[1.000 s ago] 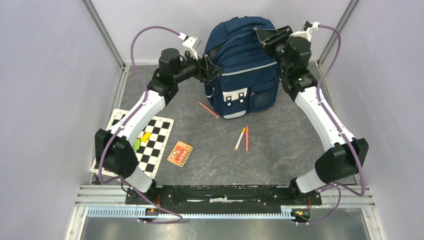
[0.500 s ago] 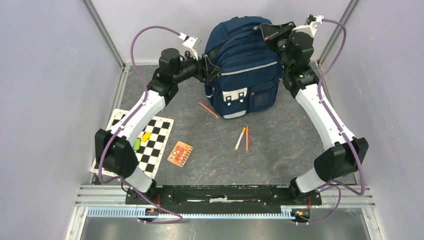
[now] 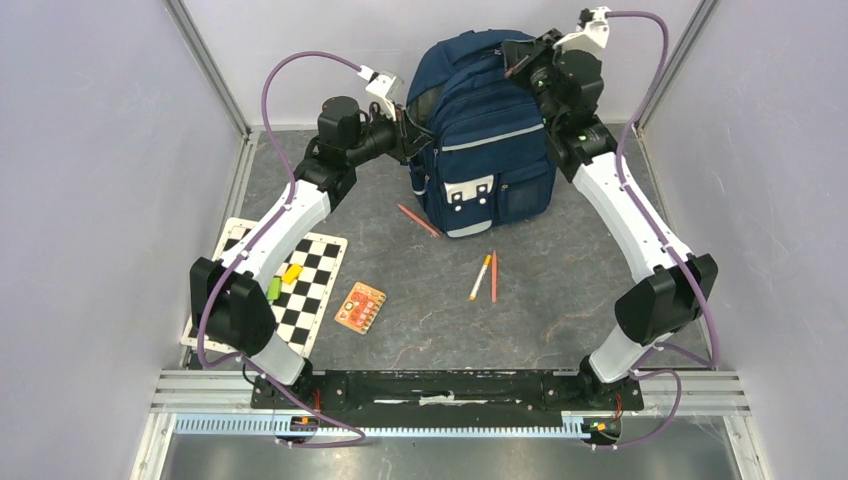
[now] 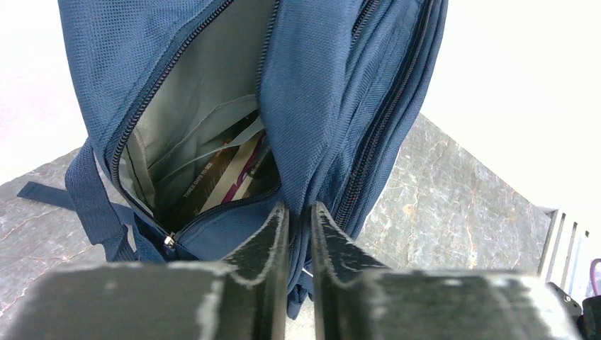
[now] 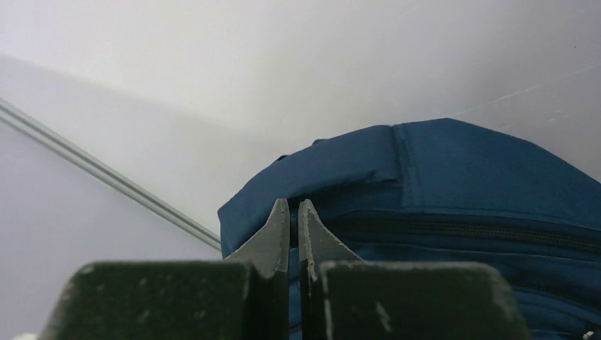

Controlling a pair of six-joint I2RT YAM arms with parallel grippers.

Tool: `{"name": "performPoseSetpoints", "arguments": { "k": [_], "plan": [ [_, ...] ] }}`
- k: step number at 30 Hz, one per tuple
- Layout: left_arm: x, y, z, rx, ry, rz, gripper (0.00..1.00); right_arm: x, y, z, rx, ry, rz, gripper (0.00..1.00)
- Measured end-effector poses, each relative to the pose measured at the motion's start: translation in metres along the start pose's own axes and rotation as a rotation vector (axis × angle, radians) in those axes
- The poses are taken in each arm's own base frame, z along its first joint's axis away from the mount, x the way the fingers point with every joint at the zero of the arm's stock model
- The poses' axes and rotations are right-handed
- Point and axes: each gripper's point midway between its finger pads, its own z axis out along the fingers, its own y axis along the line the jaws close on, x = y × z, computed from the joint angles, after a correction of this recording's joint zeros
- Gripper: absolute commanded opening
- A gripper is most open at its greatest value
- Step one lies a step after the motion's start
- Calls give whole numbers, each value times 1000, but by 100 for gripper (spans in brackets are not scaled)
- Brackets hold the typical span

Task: Pack the student bag
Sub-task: Zip the student bag at the center of the board.

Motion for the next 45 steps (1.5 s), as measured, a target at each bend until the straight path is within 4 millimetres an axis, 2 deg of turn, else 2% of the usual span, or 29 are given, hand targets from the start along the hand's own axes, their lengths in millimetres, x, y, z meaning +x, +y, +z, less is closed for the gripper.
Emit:
{"name": "performPoseSetpoints", "arguments": {
  "k": [3, 9, 13, 20, 21, 22, 24, 28, 30, 32, 37, 41, 45],
  "plan": [
    [1, 1, 0, -1, 1, 7, 2, 15, 13, 1, -38, 14, -89, 0],
    [0, 2, 0, -6, 2, 13, 2, 38, 51, -2, -136, 44, -242, 0],
    [-1, 4, 0, -18, 6, 11, 2, 48, 67, -6, -172, 62, -357, 0],
    [-4, 14, 3, -75, 6, 7, 4, 78, 86, -23, -222, 127, -521, 0],
    [-4, 16, 4, -85, 5, 6, 9, 83, 87, -25, -224, 138, -544, 0],
    [-5, 18, 4, -94, 4, 6, 18, 88, 89, -27, -227, 148, -568, 0],
    [-5, 20, 4, -111, 1, 6, 25, 96, 91, -31, -229, 161, -609, 0],
    [-9, 26, 2, -152, -18, 13, 60, 109, 95, -37, -234, 180, -670, 0],
    [-11, 29, -4, -180, -36, 18, 72, 115, 97, -40, -242, 191, -693, 0],
    [-10, 30, -17, -209, -50, 21, 79, 122, 99, -44, -252, 202, -719, 0],
    [-4, 41, -62, -291, -85, 9, 93, 138, 101, -46, -266, 224, -775, 0],
    [5, 61, -92, -379, -102, -38, 96, 158, 100, -47, -278, 253, -818, 0],
    [19, 83, -112, -471, -97, -97, 98, 180, 97, -49, -284, 284, -865, 0]
  ]
}}
